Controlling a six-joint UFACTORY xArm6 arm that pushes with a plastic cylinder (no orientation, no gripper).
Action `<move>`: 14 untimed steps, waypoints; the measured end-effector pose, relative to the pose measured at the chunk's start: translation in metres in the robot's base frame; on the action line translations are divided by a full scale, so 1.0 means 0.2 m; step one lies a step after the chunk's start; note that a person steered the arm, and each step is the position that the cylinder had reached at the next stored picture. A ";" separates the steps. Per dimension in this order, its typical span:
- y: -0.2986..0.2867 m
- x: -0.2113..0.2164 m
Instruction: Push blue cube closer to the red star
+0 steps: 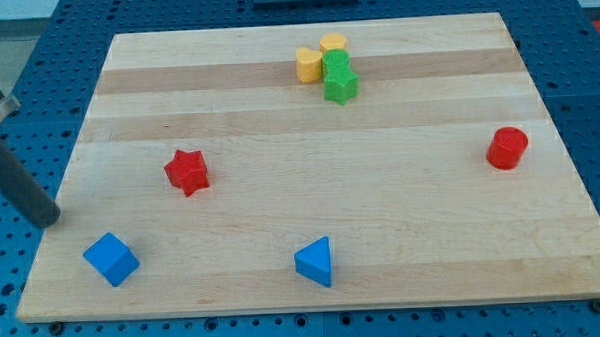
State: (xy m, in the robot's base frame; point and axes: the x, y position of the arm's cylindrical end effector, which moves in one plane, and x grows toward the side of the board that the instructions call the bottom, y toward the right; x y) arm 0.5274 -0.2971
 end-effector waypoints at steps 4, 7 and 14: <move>0.09 0.37; 0.46 0.44; 0.30 0.03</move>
State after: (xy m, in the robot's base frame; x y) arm 0.5329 -0.2367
